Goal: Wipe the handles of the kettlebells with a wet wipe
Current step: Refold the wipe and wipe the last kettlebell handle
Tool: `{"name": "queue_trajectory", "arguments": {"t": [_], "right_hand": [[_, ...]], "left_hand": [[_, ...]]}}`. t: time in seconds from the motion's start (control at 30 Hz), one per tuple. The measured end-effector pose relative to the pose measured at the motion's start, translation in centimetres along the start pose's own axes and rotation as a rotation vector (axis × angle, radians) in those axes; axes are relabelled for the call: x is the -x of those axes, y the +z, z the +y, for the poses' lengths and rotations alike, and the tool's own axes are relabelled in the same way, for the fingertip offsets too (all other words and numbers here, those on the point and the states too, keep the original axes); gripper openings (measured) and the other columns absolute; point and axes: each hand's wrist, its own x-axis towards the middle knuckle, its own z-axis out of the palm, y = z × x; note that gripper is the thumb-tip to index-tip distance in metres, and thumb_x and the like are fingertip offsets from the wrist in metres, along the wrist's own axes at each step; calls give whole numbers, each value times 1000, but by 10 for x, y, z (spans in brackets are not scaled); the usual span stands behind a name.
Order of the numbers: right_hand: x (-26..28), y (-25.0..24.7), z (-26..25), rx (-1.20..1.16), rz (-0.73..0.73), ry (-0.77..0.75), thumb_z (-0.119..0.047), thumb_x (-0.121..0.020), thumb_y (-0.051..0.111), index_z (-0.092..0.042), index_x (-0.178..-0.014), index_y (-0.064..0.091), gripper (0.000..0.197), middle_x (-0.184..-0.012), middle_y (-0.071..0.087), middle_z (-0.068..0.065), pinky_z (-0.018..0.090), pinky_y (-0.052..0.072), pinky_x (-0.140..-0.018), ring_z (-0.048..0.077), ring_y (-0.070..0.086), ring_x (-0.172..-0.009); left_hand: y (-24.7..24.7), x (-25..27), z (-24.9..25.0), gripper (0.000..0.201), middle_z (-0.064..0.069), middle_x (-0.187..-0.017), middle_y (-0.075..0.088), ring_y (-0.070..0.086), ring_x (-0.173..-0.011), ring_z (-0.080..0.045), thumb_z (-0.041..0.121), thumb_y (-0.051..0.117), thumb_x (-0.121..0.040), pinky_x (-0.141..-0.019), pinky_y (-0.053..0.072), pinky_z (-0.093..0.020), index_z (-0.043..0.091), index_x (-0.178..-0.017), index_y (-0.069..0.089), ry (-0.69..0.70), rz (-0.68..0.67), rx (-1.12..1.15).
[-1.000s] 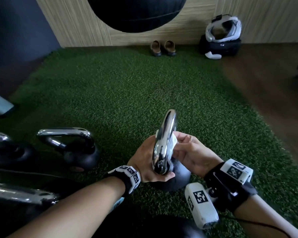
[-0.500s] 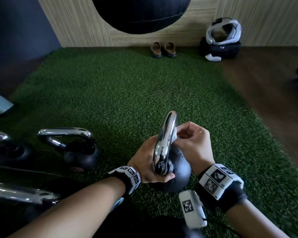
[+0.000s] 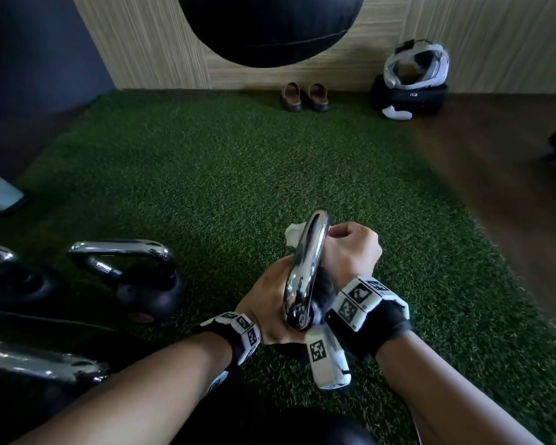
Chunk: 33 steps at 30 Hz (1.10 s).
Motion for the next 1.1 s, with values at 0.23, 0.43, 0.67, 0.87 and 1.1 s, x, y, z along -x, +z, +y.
{"name": "queue_trajectory", "arguments": {"t": [0.23, 0.43, 0.67, 0.87, 1.1], "right_hand": [[-1, -4, 12, 122, -119, -6, -19, -74, 75, -14, -71, 72, 6, -73, 70, 1, 22, 49, -55, 15, 65, -71], [-6, -25, 0, 225, -303, -99, -12, -82, 76, -9, -87, 69, 9, -86, 71, 7, 35, 60, -67, 23, 69, -80], [-20, -62, -38, 416, -404, -702, 3, -90, 66, -12, -115, 70, 29, -112, 74, 2, 23, 51, -84, 15, 67, -97], [-32, -70, -65, 766, -708, -831, -7, -85, 72, -21, -139, 60, 57, -136, 66, 0, 18, 40, -96, 17, 61, -124], [-33, -57, -66, 843, -697, -911, -17, -79, 73, -24, -112, 70, 33, -106, 73, -3, 34, 56, -90, 19, 68, -101]], "left_hand": [[-1, 2, 5, 96, 11, -131, 51, 44, -123, 0, 55, 82, -60, -111, 27, -7, 59, -137, 24, 134, 75, 17], [-11, 1, 16, 100, 5, -144, 51, 49, -134, -14, 44, 95, -64, -119, 39, -43, 47, -139, 30, 6, -93, -16], [-59, -18, 40, 108, -4, -157, 40, 46, -136, -21, 33, 85, -72, -117, 40, -39, 26, -159, 21, -122, -614, -375], [-96, -4, 101, 46, 8, -127, 67, 62, -114, -15, 37, 64, -87, -91, 48, -35, 34, -132, 55, -211, -451, -5], [-53, 11, 105, 56, 8, -85, 68, 69, -70, -14, 65, 64, -76, -67, 61, -34, 26, -114, 48, -176, -85, -623]]}}
